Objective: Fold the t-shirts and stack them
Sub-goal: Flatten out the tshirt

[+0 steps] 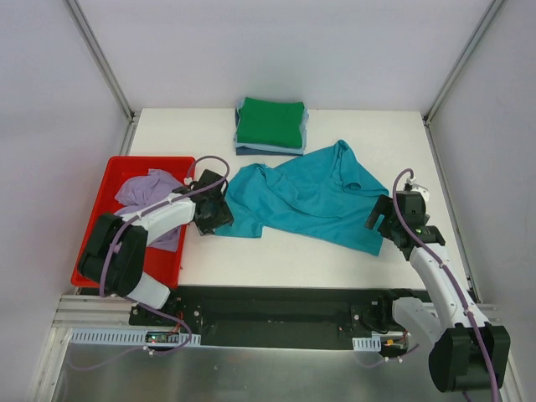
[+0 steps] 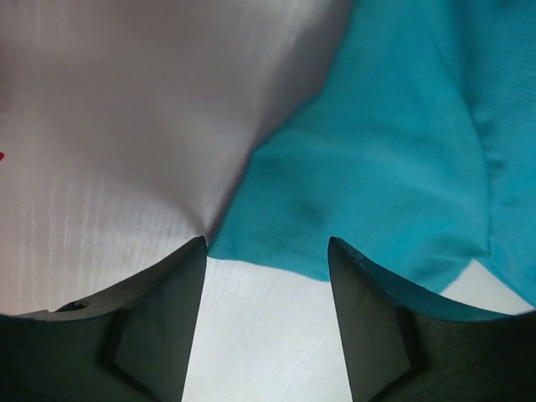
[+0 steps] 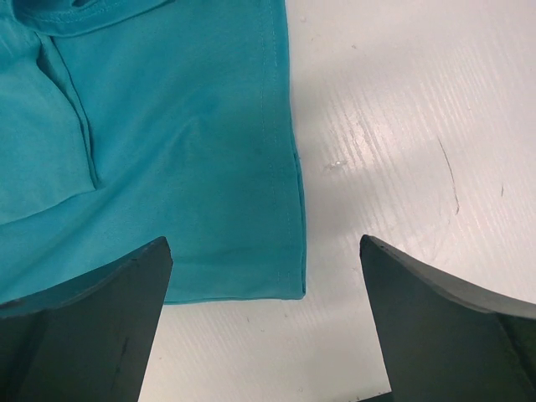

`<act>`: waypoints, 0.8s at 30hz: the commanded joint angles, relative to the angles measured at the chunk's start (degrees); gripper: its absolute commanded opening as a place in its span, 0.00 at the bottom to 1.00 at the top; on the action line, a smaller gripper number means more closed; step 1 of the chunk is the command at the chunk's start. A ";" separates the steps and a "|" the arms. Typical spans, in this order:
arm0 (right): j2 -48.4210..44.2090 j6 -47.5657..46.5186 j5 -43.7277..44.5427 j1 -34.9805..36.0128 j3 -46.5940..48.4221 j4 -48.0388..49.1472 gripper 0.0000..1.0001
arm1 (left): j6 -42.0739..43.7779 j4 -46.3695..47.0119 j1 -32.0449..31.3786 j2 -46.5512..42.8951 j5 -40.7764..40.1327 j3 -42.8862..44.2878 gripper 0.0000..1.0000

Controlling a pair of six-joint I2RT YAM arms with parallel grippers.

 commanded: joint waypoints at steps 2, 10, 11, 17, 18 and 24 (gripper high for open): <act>-0.18 -0.97 1.53 -0.38 -0.21 1.34 0.96 | -4.15 -1.01 0.23 4.62 -4.75 0.24 0.56; 2.19 -0.71 2.06 -0.64 0.23 0.99 0.96 | -3.36 -0.57 0.23 7.79 -0.54 0.41 0.21; 2.46 -0.53 2.14 -0.64 0.23 0.99 0.96 | -3.10 -0.13 0.14 7.71 0.25 0.24 0.11; 3.60 -0.45 0.84 -0.73 1.63 -1.28 0.96 | -1.96 0.75 0.06 3.67 0.87 -1.87 0.00; 3.43 -0.53 0.22 -0.91 1.90 -2.42 0.96 | -1.69 0.92 -0.03 2.44 0.70 -2.31 0.00; 0.79 7.72 0.12 -1.87 -2.92 -4.19 0.96 | -1.25 2.95 -0.47 -3.10 2.01 -4.68 0.00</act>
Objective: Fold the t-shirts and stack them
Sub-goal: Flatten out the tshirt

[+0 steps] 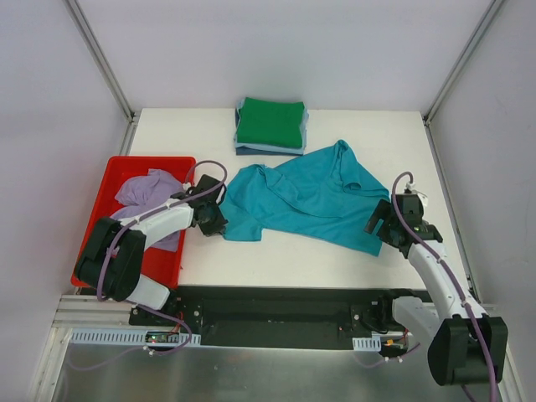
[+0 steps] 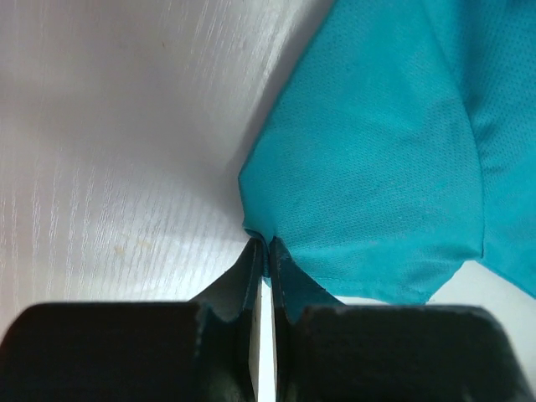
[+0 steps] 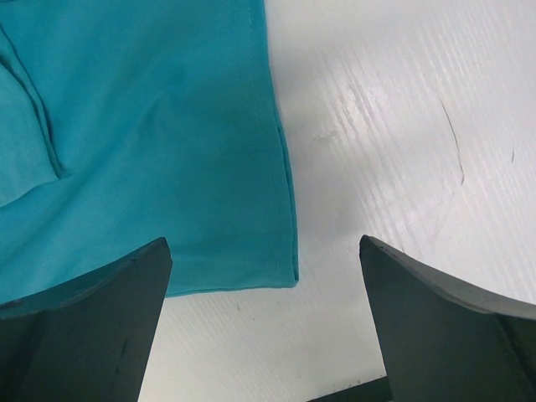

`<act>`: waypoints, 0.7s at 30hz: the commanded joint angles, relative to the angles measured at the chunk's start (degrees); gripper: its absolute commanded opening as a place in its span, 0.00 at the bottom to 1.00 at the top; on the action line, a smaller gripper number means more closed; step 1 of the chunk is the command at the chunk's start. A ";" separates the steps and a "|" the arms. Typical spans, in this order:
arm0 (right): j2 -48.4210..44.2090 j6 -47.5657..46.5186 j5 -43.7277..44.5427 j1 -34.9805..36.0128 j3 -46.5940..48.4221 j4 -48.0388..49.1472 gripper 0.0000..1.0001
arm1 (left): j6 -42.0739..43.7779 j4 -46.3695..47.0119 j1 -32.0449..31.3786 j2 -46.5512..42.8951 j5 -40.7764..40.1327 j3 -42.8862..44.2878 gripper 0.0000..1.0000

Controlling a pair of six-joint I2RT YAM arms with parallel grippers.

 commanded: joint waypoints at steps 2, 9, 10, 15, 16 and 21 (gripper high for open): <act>-2.91 8.11 -1.36 -2.84 -4.42 -1.44 0.97 | 1.39 0.63 -0.36 -5.34 1.49 -2.39 0.00; 0.87 8.99 -5.59 -3.02 -5.66 0.06 0.79 | 1.57 0.81 -0.36 -6.83 1.58 -3.27 0.00; 1.66 9.25 -5.68 -3.19 -5.66 0.06 0.74 | 1.48 0.90 -0.27 -6.92 1.58 -3.36 0.00; 4.21 11.18 -5.33 -3.11 -6.53 -0.12 0.61 | 1.57 0.90 -0.36 -7.27 1.58 -3.54 0.00; 4.56 11.01 -5.33 -3.11 -6.80 0.32 0.59 | 1.57 0.90 -0.27 -7.36 1.67 -3.54 0.00; 7.19 10.75 -5.59 -3.19 -6.89 2.52 0.54 | 1.48 0.98 -0.27 -7.27 1.66 -3.54 0.00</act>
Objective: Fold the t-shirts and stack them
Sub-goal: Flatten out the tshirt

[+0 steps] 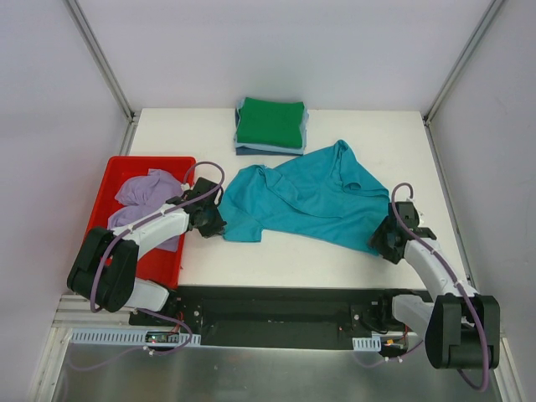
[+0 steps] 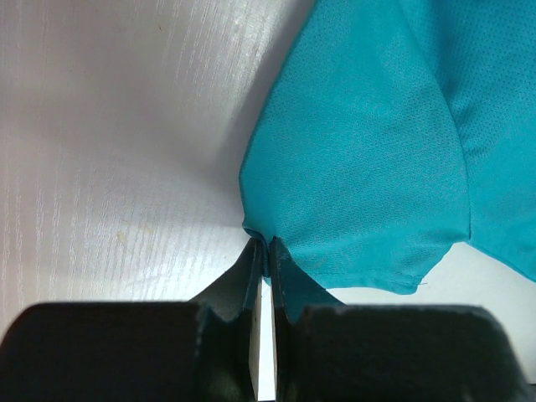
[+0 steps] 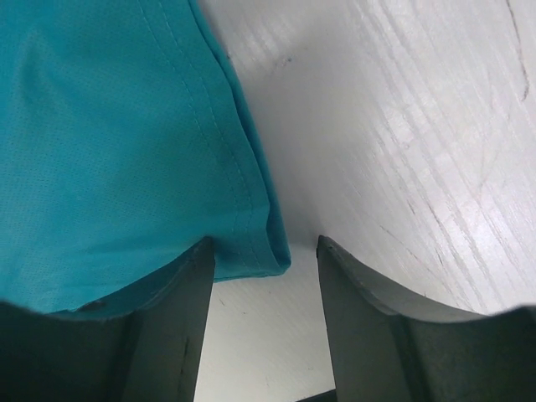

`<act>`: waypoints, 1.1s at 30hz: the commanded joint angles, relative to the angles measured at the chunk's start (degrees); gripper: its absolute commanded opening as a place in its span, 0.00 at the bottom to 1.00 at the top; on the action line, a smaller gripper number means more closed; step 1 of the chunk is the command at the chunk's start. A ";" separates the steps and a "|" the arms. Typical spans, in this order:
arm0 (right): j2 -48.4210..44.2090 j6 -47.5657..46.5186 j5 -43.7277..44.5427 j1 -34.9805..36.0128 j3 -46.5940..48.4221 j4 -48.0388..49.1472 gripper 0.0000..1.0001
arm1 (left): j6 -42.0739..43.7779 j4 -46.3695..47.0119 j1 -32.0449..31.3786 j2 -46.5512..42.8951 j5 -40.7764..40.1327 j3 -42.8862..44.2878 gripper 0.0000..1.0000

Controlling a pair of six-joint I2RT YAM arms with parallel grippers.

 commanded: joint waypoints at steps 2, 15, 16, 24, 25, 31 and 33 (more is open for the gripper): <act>3.31 1.33 -1.87 -0.29 -0.42 2.52 0.50 | 0.72 -0.20 -0.27 -1.77 0.49 -0.21 0.00; 1.30 3.88 -5.22 -0.20 -2.09 -0.72 0.45 | 0.37 -0.20 -0.27 -1.50 0.31 -0.04 0.00; 0.77 3.70 -4.61 -0.11 -2.09 -1.95 0.45 | 0.37 -0.20 -0.27 -1.50 0.22 -0.04 0.00; 0.06 4.05 -4.25 -0.03 -2.61 -3.45 0.45 | 0.19 -0.20 -0.36 -0.89 0.49 0.05 0.00; 0.50 4.05 -4.25 -0.02 -2.61 -3.28 0.45 | 0.10 -0.20 -0.27 -0.97 0.40 0.05 0.00; 2.26 3.00 -6.01 1.29 -3.05 -0.91 0.09 | -0.16 -0.11 -0.27 -1.94 0.40 -0.39 0.00; 0.52 1.60 -6.89 1.82 -3.58 0.93 0.00 | -0.25 -0.02 -0.36 -2.64 0.31 -0.39 0.00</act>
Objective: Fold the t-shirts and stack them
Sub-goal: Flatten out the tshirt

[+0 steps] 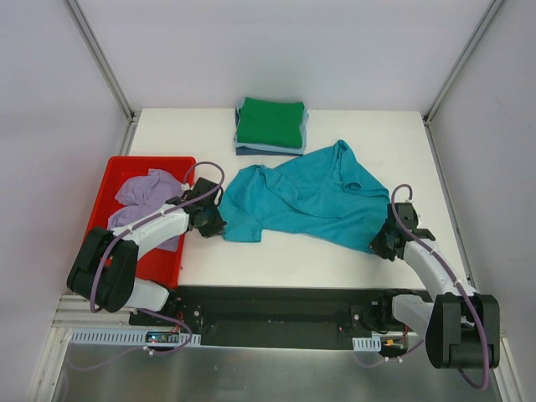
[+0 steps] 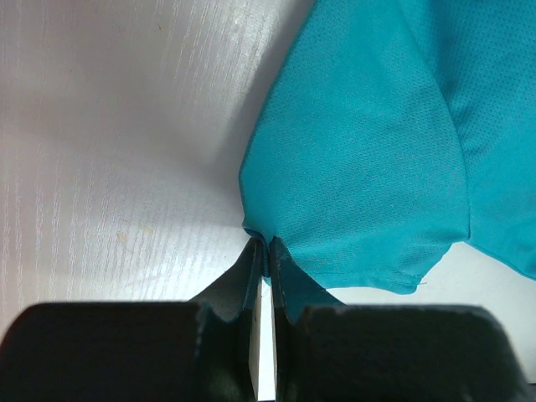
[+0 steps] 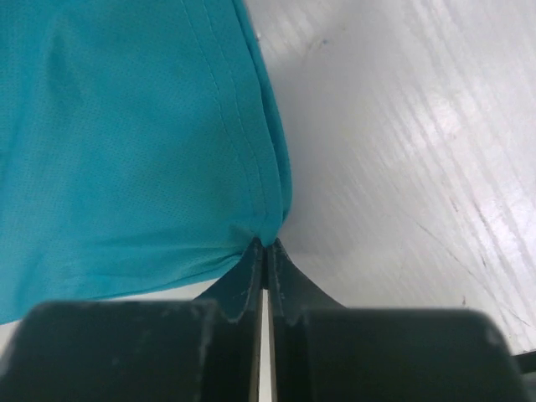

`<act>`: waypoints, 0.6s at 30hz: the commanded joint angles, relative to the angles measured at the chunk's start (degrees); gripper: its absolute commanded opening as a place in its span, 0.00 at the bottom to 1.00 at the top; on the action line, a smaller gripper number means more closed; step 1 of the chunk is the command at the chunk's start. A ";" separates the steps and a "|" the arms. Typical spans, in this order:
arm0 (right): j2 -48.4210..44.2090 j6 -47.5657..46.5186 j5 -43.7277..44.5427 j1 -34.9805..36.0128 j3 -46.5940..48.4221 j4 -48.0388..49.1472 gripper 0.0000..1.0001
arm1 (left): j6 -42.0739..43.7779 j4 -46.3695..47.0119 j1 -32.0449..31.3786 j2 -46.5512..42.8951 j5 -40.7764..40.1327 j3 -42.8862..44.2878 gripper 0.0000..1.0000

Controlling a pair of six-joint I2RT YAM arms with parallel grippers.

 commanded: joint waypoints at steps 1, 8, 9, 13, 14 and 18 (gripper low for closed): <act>-1.83 -1.88 -3.78 1.49 -3.12 0.54 0.00 | -0.05 -0.11 -0.36 -3.32 0.40 -0.32 0.00; -11.60 -7.59 -1.85 0.53 5.21 -1.11 0.00 | 2.32 -0.02 -0.36 -10.52 -0.83 4.85 0.00; -11.95 -8.47 -2.38 0.18 7.23 -1.55 0.00 | 3.11 -0.02 -0.36 -11.49 -0.83 6.69 0.00; -13.27 -11.20 -2.74 -1.31 19.34 -3.92 0.00 | 6.27 -0.02 -0.36 -15.27 -1.70 15.13 0.00; -13.36 -11.73 -1.95 -1.75 22.60 -4.80 0.00 | 6.97 -0.02 -0.36 -16.06 -2.76 17.76 0.00; -14.41 -13.40 2.26 -2.89 34.73 -7.79 0.01 | 11.01 0.16 -0.36 -18.35 -5.14 28.21 0.00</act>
